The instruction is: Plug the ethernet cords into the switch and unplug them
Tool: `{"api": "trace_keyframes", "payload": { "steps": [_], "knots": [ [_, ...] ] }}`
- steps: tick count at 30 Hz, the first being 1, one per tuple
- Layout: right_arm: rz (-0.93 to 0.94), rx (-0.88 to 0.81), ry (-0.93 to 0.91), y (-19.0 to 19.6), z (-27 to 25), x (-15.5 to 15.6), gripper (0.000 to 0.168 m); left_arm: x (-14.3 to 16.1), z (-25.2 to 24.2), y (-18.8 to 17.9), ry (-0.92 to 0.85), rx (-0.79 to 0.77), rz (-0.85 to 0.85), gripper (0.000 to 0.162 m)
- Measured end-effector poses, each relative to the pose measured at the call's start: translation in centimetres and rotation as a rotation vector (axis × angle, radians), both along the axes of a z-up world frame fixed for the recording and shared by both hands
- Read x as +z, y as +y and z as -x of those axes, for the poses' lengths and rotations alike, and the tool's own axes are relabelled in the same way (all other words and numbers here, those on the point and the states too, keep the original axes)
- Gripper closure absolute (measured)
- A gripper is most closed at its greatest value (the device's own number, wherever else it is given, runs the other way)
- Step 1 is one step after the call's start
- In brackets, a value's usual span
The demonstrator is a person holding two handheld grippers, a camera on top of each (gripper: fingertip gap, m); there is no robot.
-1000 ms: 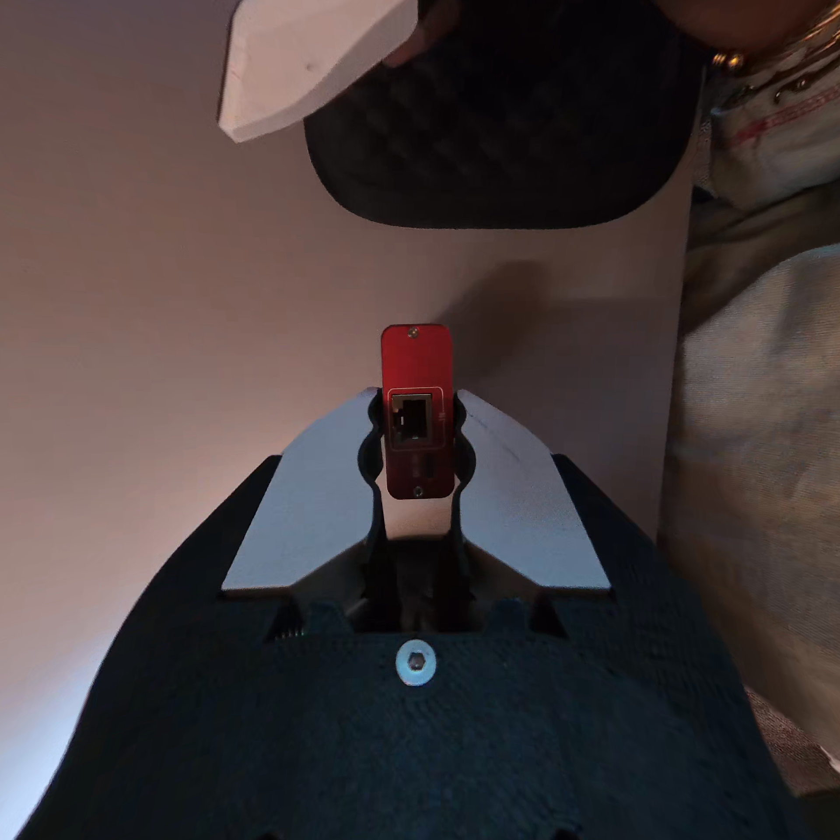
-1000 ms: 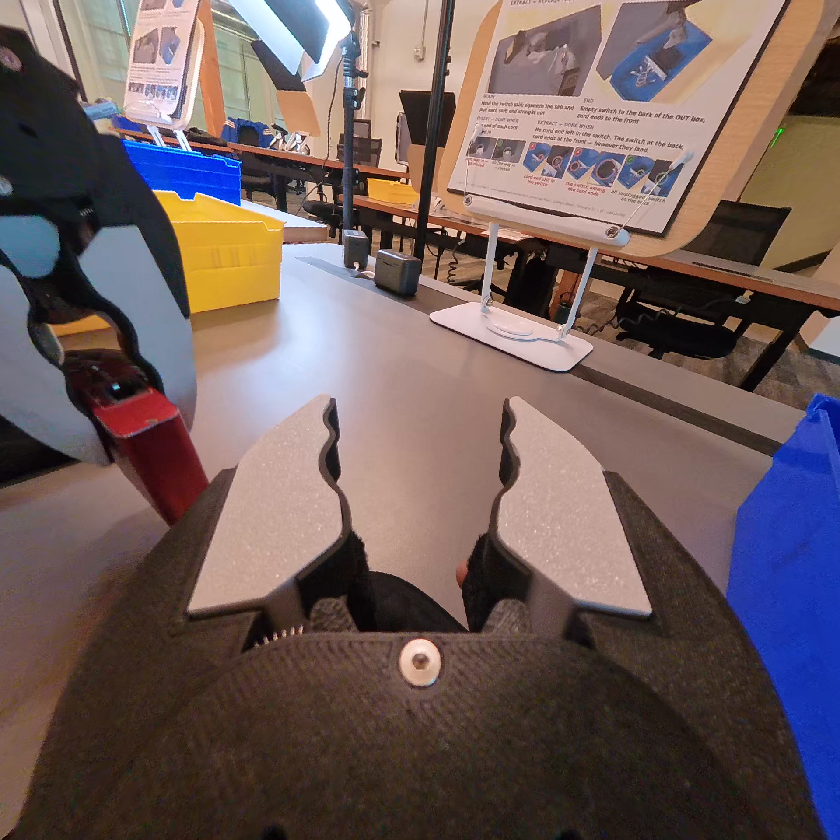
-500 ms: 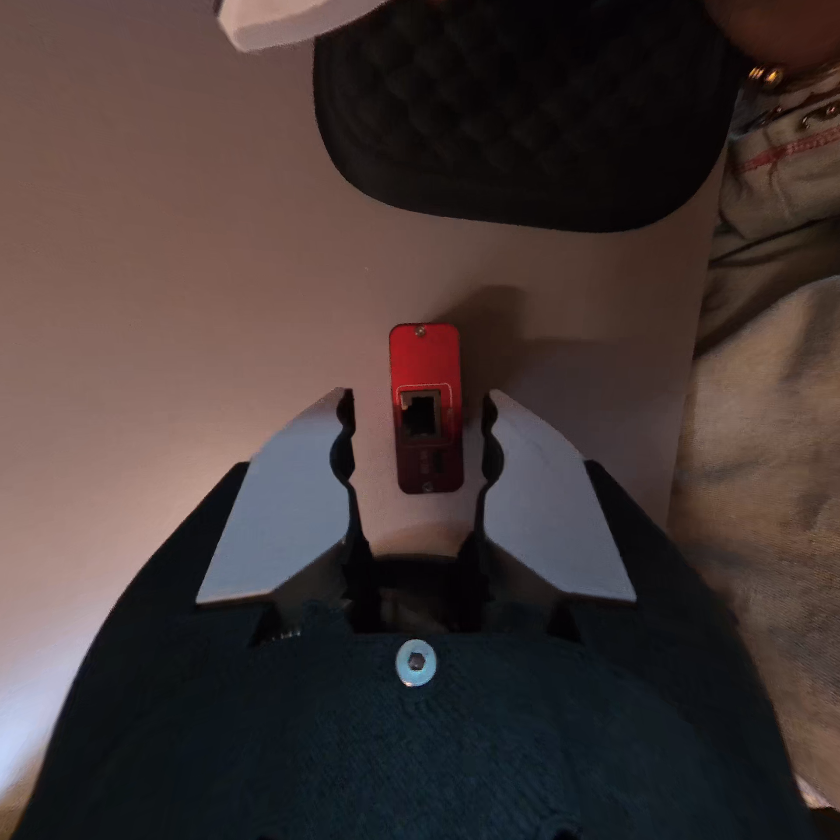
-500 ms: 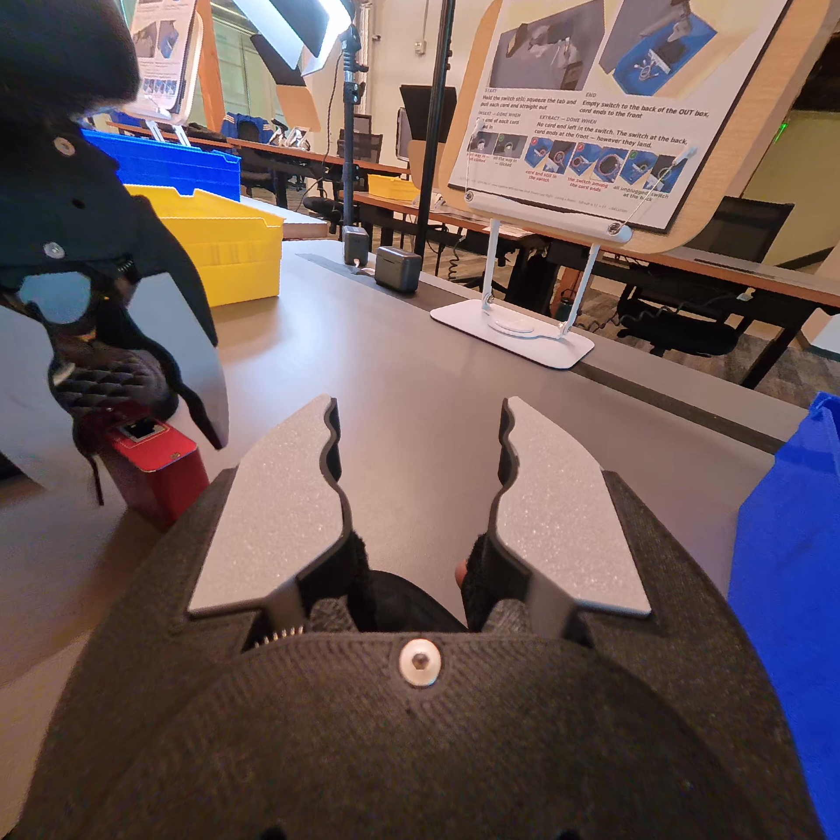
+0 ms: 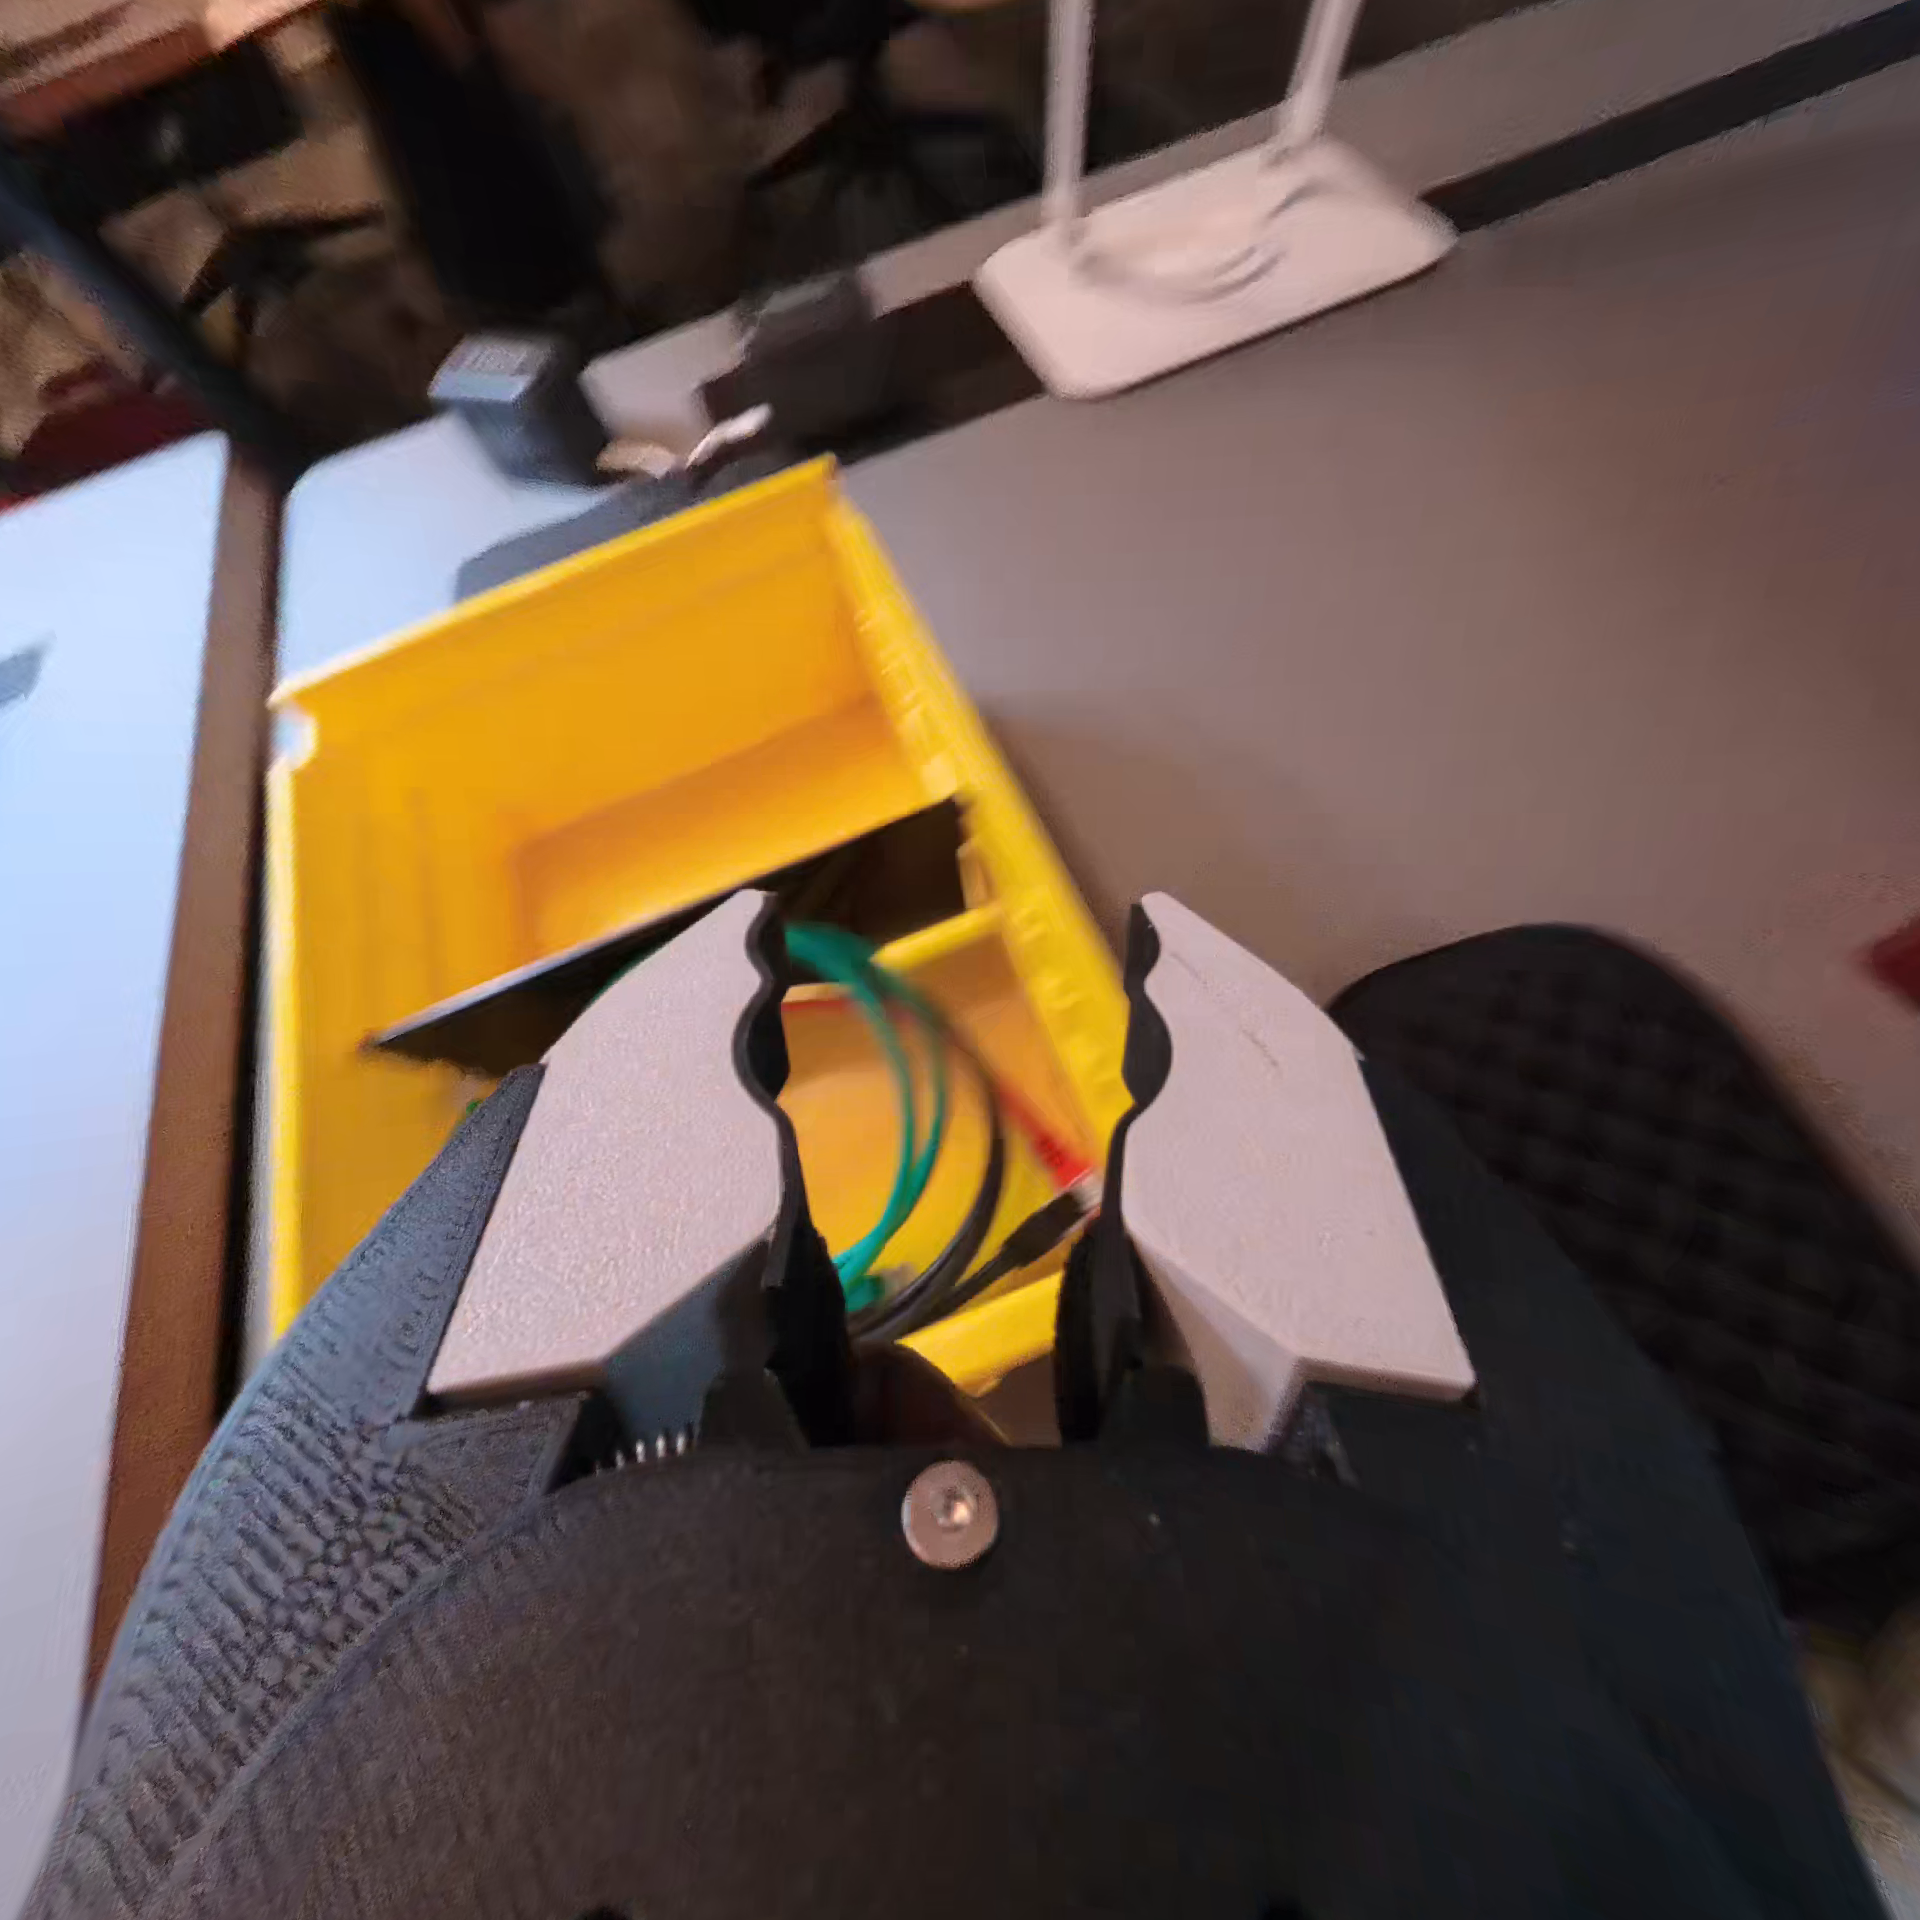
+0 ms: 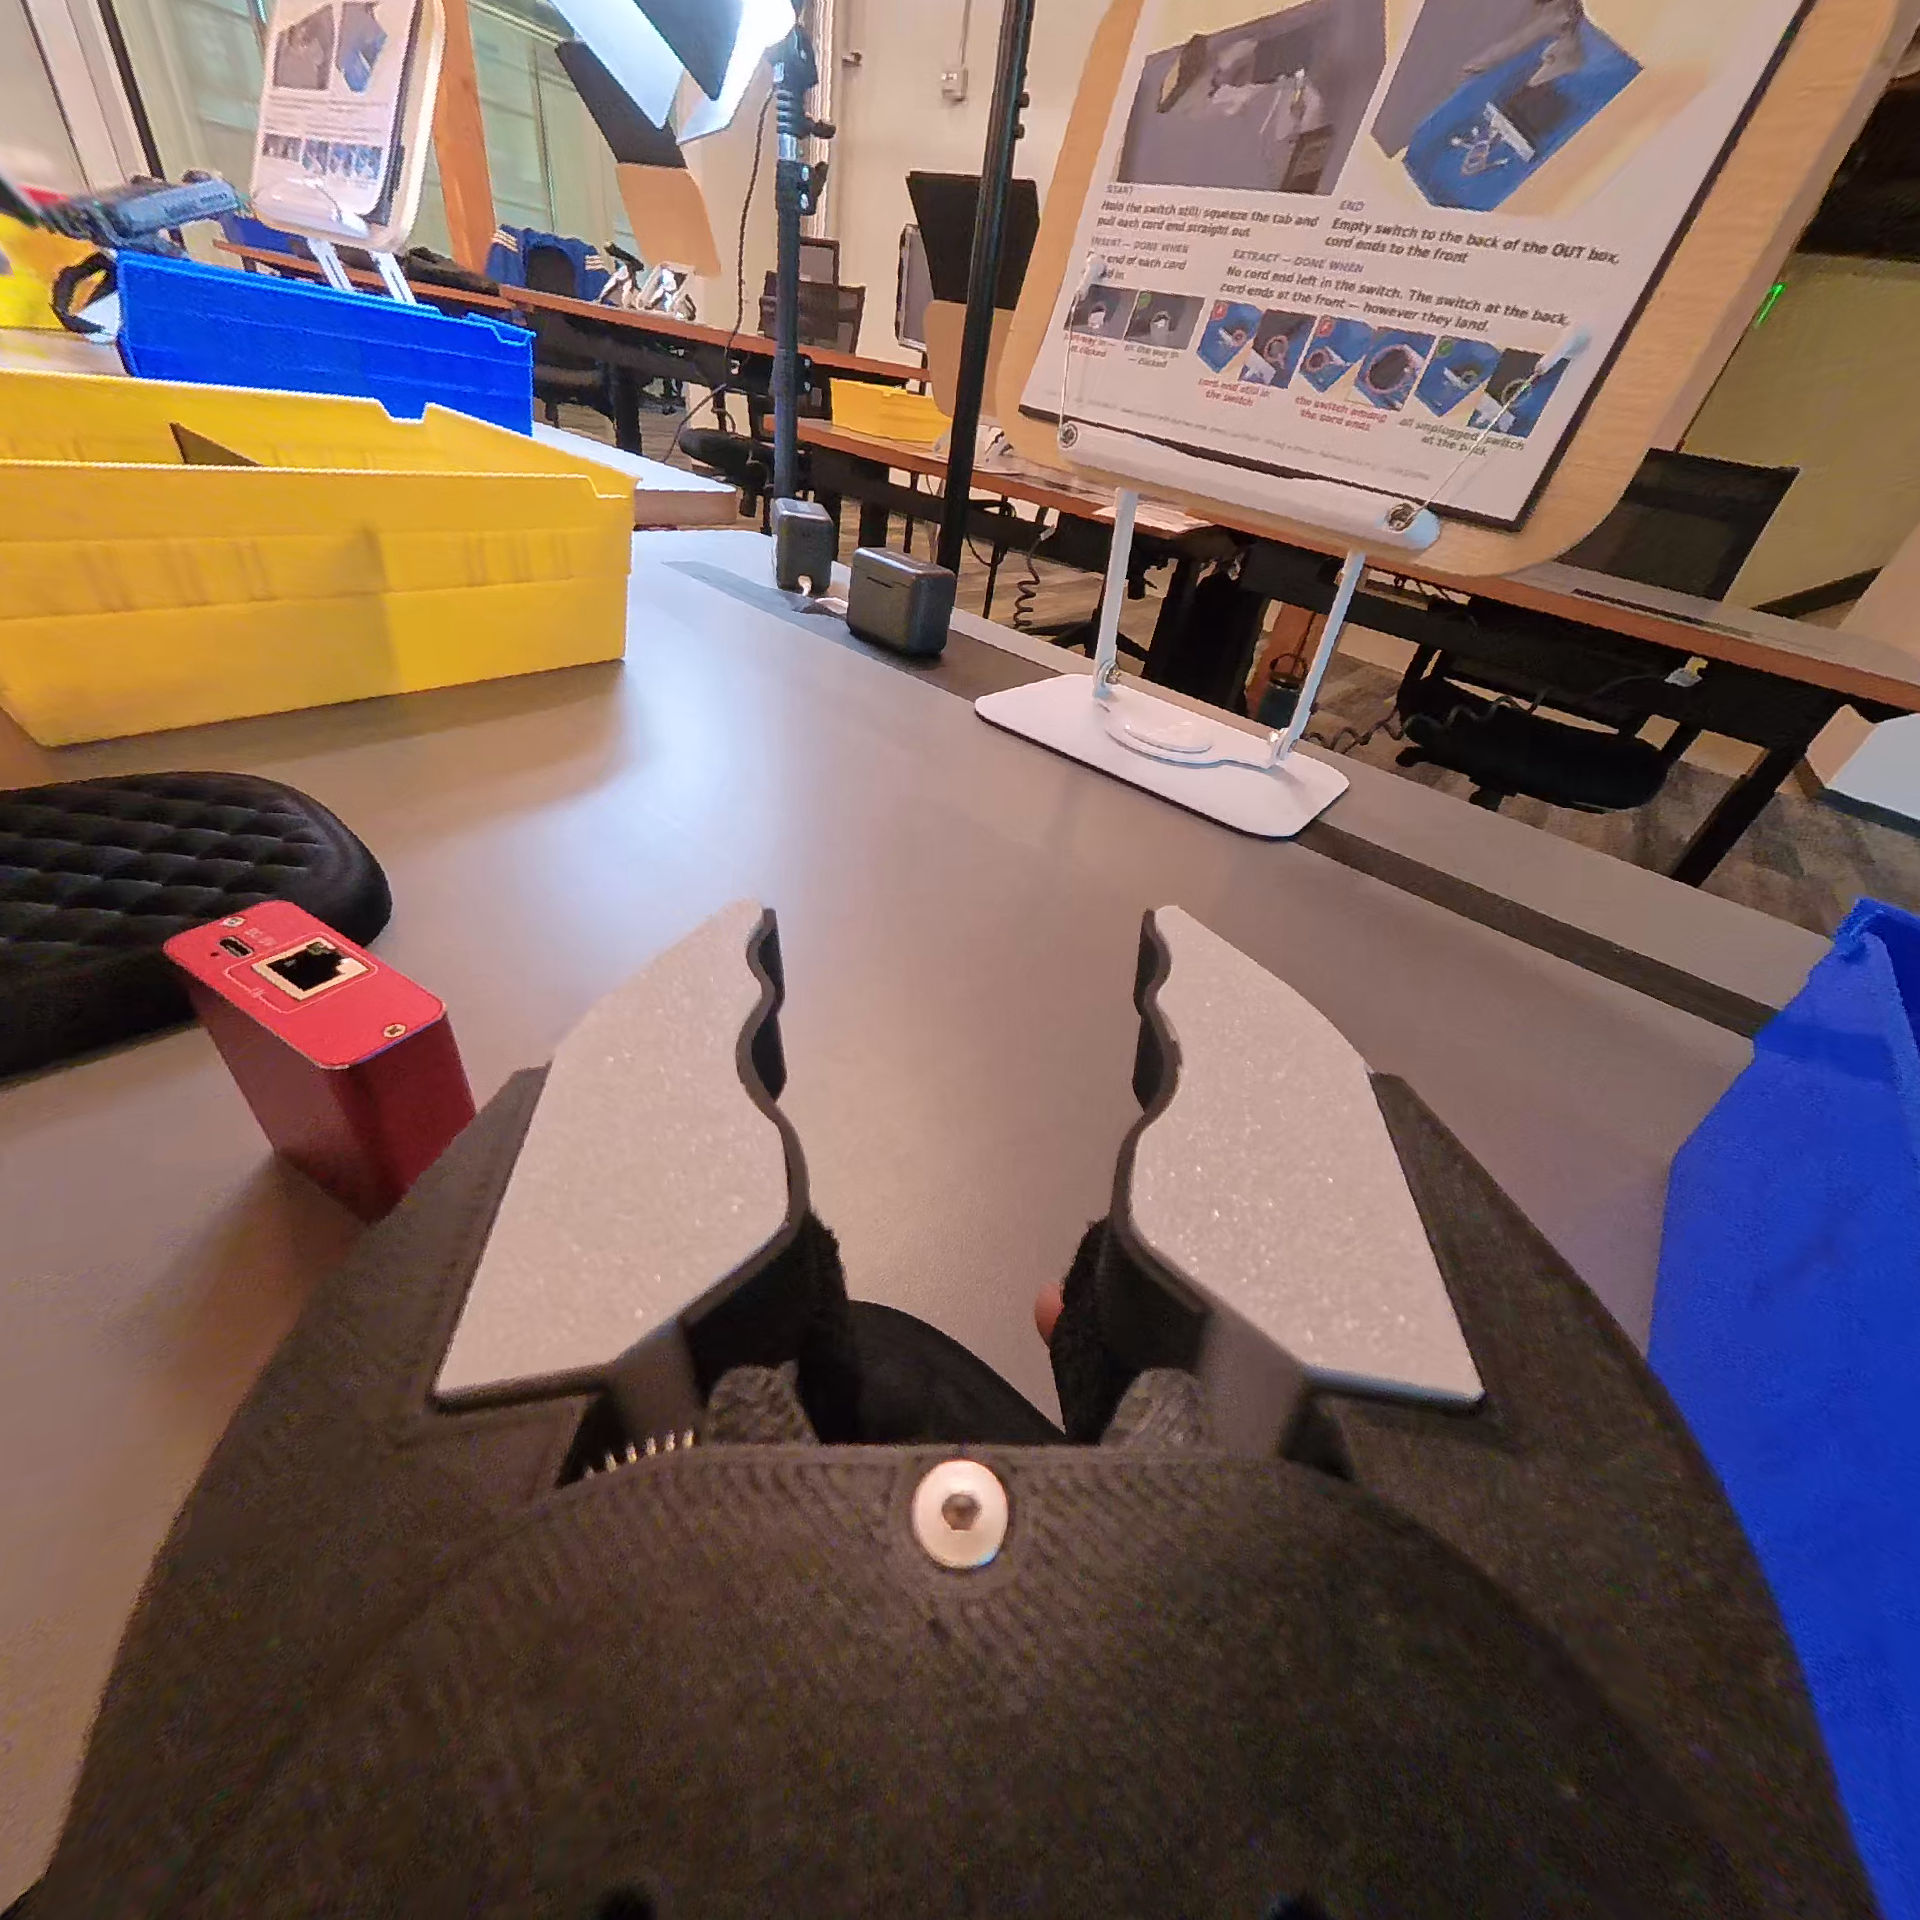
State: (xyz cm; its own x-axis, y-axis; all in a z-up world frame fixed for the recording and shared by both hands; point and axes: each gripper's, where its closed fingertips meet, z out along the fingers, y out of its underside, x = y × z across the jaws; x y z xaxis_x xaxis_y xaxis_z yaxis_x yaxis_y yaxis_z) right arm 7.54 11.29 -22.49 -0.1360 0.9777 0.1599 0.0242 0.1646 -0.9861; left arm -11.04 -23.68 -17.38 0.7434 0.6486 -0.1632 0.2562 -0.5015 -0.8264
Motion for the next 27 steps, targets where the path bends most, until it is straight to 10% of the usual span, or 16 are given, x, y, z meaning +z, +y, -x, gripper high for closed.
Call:
{"api": "trace_keyframes", "payload": {
  "steps": [8,17,27],
  "knots": [
    [-0.037,-0.013,-0.023,-0.2,0.2,-0.4,0.103,-9.6,2.1,-4.1,-0.267,0.036,0.118,0.106],
    [-0.045,-0.018,-0.03,-0.2,0.3,-0.5,0.103,-12.8,2.1,-2.9,-0.394,-0.035,0.129,0.134],
    [-0.043,-0.012,-0.028,-0.2,0.3,-0.5,0.104,-4.4,1.9,-3.9,-0.017,0.019,0.064,0.156]
  ]
}}
